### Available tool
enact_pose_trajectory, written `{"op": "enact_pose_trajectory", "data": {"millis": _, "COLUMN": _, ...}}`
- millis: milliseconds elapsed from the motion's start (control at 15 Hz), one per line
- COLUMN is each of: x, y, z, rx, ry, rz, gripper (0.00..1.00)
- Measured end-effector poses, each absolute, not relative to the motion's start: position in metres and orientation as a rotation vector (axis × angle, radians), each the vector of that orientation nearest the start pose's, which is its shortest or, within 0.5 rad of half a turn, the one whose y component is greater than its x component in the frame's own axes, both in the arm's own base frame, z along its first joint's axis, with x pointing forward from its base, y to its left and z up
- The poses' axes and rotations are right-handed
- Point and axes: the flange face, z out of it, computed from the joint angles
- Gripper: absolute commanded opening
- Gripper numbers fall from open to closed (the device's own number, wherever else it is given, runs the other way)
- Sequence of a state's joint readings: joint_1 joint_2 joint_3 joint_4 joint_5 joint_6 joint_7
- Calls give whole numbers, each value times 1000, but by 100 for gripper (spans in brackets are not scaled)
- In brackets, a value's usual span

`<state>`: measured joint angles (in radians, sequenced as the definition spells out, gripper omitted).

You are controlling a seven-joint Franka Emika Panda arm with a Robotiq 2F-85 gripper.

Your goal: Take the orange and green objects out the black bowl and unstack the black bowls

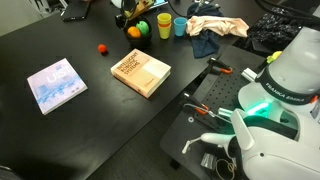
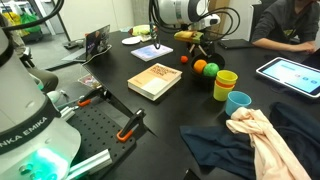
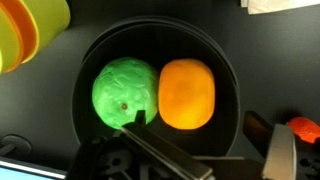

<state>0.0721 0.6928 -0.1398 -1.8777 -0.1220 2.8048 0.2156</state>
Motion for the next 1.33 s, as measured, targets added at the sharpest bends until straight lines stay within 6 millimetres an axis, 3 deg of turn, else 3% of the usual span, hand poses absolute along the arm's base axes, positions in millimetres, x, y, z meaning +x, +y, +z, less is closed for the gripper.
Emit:
{"op": "enact_pose_trajectory", "data": {"millis": 267, "x": 651, "y": -49, "z": 175, "rx": -3255, "ry": 250, "rz": -361, "gripper": 100}}
{"op": "enact_pose_trajectory", "data": {"millis": 467, "x": 648, "y": -52, "z": 172, "rx": -3266, "ry": 256, "rz": -330, "gripper": 100}}
{"op": "enact_pose_trajectory", "data": {"millis": 1333, "x": 639, "y": -22, "z": 141, "rx": -3313, "ry": 75, "rz": -245, "gripper": 100}}
